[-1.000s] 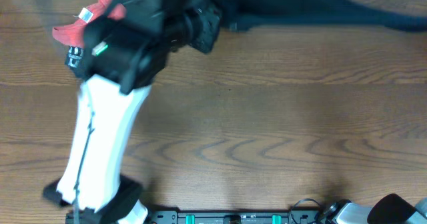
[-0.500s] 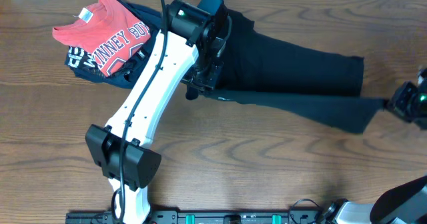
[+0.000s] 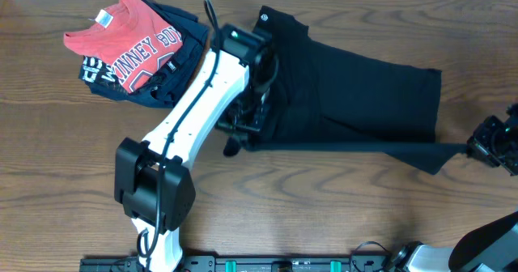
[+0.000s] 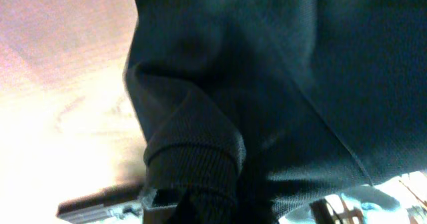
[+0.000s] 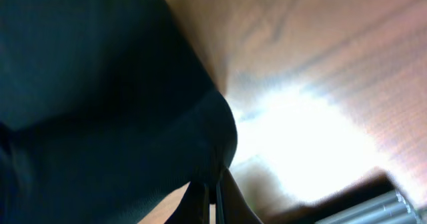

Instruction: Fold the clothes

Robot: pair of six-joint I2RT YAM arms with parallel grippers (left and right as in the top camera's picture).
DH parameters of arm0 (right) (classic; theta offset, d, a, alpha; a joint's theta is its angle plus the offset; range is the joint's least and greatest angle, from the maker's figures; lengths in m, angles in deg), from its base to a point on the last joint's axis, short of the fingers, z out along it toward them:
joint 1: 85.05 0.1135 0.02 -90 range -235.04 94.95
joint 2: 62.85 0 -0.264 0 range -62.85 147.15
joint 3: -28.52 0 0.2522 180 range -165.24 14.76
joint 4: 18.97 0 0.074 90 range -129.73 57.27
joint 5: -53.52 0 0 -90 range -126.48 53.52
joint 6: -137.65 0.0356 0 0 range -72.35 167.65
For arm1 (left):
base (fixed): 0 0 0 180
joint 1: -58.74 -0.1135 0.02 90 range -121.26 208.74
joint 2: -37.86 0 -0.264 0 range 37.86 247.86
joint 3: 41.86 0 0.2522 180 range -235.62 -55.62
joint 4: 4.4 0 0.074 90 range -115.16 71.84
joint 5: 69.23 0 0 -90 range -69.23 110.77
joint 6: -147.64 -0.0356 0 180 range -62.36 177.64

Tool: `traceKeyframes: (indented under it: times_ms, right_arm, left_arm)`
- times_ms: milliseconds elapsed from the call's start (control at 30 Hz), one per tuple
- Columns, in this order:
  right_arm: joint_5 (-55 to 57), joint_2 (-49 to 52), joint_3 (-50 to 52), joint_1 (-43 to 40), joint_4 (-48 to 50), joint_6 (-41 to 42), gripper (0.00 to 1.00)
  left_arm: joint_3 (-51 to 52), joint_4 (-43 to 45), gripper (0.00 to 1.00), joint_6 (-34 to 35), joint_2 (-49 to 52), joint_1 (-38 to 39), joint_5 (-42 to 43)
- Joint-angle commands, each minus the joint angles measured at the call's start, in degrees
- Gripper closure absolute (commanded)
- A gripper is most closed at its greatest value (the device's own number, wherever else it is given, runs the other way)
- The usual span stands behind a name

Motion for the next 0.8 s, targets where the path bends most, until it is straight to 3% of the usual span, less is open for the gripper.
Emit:
traceKeyframes:
  times_ms: [0,67,333,433,700,767]
  right_arm:
    - [6.43,-0.59,0.66,0.07,-0.85,1.38,0.99]
    - [6.45,-0.59,1.33,0.07,-1.11,1.36,0.99]
    - [6.64,-0.59,4.5,0.07,-0.35,1.36,0.8]
    - [5.86,-0.59,4.48,0.07,1.25,1.38,0.64]
    - [-7.39,-0.59,10.8,2.95,19.43,1.46,0.52]
    - [-7.45,-0.59,15.17,4.68,26.03,4.35,0.52]
  left_arm:
    - [5.4,-0.33,0.94,1.84,-1.16,-0.52,-2.4]
    - [8.39,-0.11,0.93,1.95,-1.16,-0.52,-2.4]
    - [12.74,-0.5,0.93,1.9,-1.18,-0.52,-2.45]
    - [12.74,-0.94,0.89,1.9,-1.18,-0.55,-2.45]
    - [12.74,1.27,0.83,1.73,-1.18,-0.55,-2.49]
    - [12.74,1.68,0.7,1.73,-1.18,-0.55,-2.49]
